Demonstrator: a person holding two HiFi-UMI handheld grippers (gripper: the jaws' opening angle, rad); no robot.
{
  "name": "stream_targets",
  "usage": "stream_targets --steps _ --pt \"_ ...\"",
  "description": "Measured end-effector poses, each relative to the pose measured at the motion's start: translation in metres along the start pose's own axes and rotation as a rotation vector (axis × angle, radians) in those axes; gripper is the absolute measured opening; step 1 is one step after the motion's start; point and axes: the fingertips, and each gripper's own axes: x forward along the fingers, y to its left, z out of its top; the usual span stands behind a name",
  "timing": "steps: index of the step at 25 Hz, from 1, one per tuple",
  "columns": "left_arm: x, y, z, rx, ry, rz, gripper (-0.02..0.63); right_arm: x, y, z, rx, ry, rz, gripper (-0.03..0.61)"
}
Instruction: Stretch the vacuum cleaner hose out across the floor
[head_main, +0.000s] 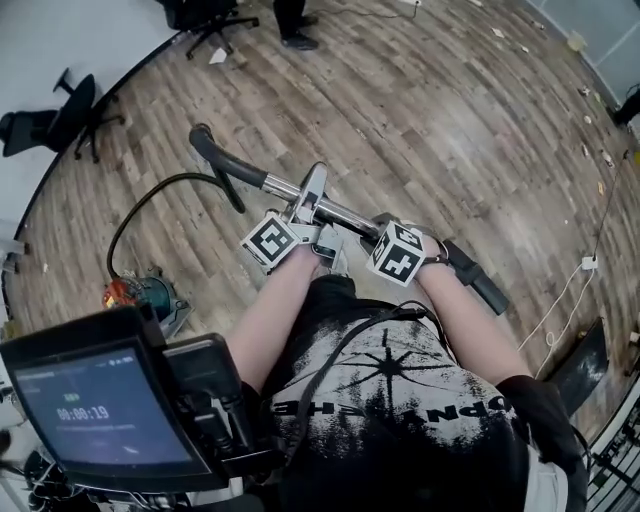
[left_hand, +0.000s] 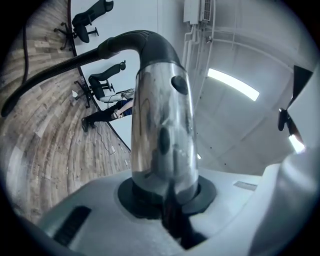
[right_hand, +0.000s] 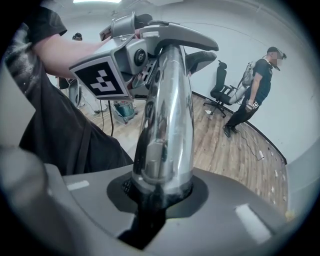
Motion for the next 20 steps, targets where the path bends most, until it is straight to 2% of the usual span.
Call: stream_targets --steps 1,4,5,10,14,20 --pt "0.015 0.004 0.005 0.005 0.011 0.001 0.046 0.002 -0.015 0.002 0.011 0.006 -0.003 0.077" --pt "0.05 0.015 0.037 0.168 0.057 0.005 0.048 0.009 -0.054 0.017 0.034 0.016 -0.006 0.074" --pt "0.06 0.018 0.049 0.187 0.061 -0.002 0.048 0.013 -0.066 0.026 0.034 0.02 -0.008 0.074" --pt "0.087 0.047 0.106 0.163 0.033 0.042 0.048 0.038 -0.114 0.067 0.001 0.03 -0.005 0.074" --pt "0.104 0.067 0.136 0.164 -0.011 0.064 0.048 0.056 -0.146 0.084 -0.04 0.037 0.015 0.074" --pt "0.095 0.098 0.168 0.18 -0.093 0.1 0.046 0.091 -0.158 0.102 -0.123 0.025 0.073 0.077"
